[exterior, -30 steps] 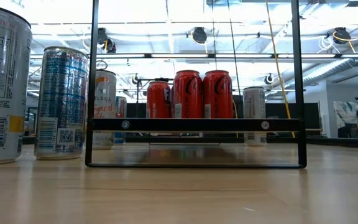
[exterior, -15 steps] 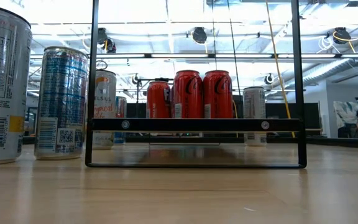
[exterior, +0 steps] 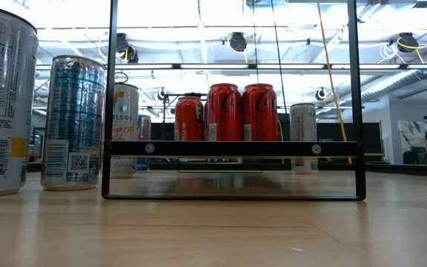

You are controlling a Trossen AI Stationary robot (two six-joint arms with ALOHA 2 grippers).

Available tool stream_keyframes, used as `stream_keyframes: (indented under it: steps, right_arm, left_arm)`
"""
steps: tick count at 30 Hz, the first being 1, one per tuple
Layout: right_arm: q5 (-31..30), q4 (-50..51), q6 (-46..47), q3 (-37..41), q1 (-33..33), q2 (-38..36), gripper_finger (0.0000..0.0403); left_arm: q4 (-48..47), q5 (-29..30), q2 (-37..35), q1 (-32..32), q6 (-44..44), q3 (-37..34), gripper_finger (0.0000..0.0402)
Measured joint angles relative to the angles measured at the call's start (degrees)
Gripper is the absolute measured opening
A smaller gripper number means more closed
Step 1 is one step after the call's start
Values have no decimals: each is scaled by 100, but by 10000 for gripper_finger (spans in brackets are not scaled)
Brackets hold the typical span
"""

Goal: Place canned beverage on shelf
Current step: Put the red soda can on the shelf aligned with the other red soda can

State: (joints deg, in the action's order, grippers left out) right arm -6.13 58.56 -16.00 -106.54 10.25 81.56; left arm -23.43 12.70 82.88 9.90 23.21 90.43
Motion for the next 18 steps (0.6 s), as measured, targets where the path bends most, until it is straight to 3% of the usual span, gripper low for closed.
stream_keyframes:
  steps: [7,13,18]
  right_arm:
    - [17,-135,-271,2,-49,68,270]
    - [26,-198,-322,9,-50,97,270]
    - [29,-181,-431,9,-155,105,270]
  left_arm:
    - [-22,-627,-51,-305,-299,1,333]
    - [-34,-716,-51,-520,-538,1,392]
    - [-208,-1291,-50,-732,-521,1,394]
